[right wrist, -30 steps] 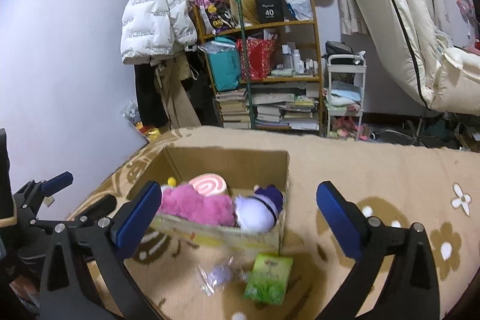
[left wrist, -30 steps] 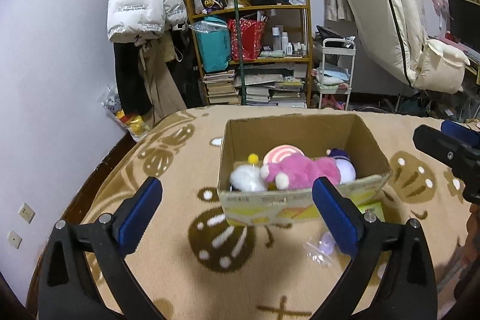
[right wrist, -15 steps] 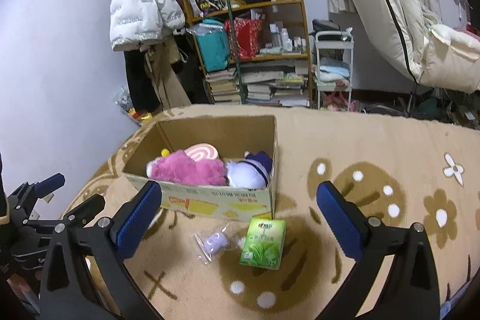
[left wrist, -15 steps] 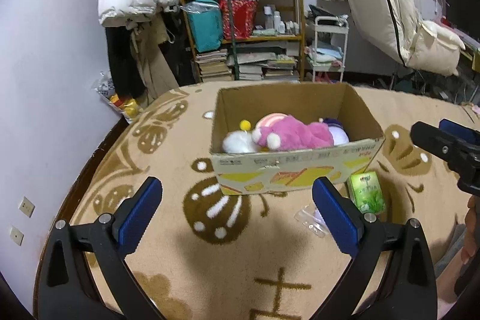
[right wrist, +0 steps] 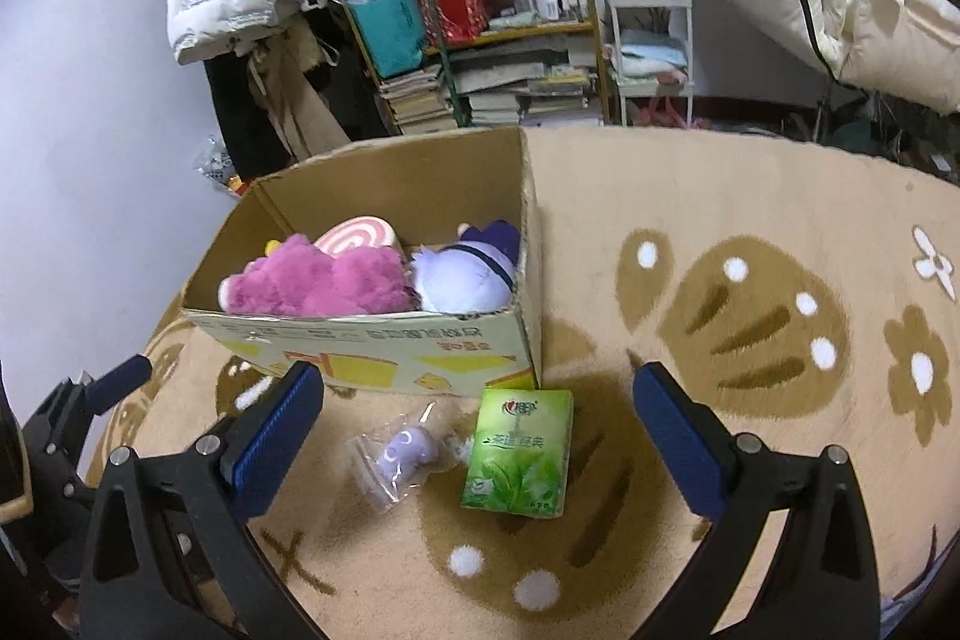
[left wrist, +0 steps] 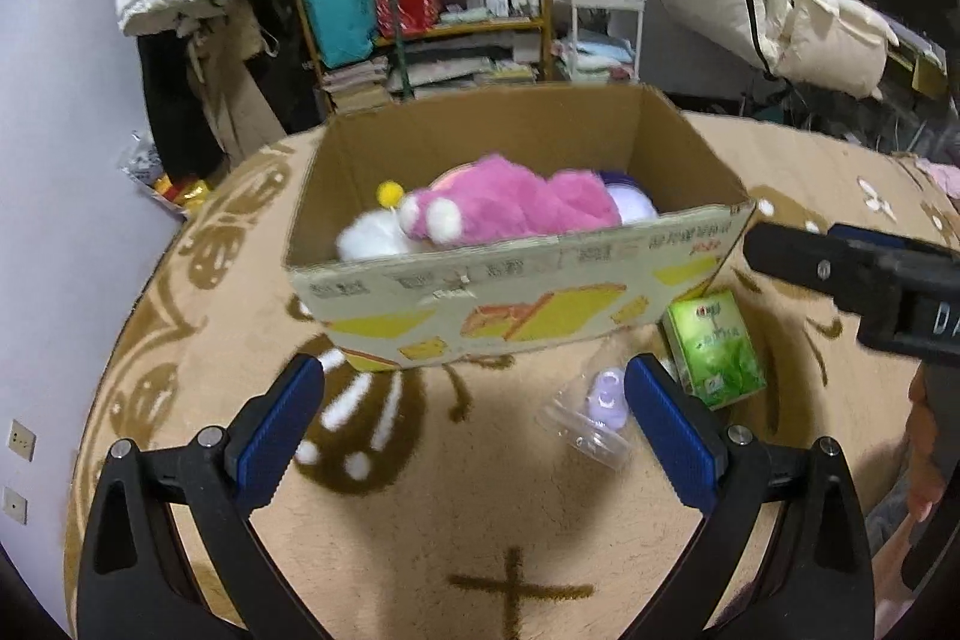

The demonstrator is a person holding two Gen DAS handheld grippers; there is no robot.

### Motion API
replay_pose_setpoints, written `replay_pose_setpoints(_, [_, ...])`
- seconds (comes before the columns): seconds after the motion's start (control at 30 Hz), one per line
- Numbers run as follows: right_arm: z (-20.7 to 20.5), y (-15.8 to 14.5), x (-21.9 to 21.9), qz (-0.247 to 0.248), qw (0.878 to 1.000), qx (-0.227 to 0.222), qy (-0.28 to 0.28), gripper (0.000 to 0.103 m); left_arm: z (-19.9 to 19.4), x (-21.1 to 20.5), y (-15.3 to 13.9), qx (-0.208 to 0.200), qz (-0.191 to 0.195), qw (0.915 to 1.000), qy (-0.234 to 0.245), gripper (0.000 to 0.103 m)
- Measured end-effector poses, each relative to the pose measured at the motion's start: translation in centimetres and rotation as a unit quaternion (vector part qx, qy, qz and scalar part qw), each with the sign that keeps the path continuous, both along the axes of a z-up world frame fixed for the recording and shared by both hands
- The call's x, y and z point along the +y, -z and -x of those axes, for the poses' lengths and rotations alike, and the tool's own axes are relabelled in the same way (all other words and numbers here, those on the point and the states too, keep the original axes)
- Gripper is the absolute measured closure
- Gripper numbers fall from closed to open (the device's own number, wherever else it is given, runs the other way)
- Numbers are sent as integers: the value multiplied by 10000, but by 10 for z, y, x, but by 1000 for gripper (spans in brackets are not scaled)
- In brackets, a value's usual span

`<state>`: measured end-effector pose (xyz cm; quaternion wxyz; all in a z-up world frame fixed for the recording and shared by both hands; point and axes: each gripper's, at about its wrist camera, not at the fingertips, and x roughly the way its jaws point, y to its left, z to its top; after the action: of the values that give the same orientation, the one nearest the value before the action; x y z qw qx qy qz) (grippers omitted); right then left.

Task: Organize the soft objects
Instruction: 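Withdraw both tools and move toward the bagged toy and green tissue pack, then close the left tool on the bagged purple toy while the right tool grasps the green tissue pack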

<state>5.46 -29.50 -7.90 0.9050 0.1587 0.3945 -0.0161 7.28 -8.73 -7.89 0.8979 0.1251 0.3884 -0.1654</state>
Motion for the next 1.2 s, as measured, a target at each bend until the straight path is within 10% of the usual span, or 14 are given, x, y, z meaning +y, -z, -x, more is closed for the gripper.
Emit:
replay_pose_setpoints(0.83, [-31, 76, -16, -580, 9856, 1588, 107, 0, -10, -51, 69, 750, -500, 9915, 938, 4])
replay_pose_setpoints(1.2, [-39, 99, -13, -620, 9776, 2012, 42, 21, -18, -69, 92, 822, -616, 9893, 1039, 4])
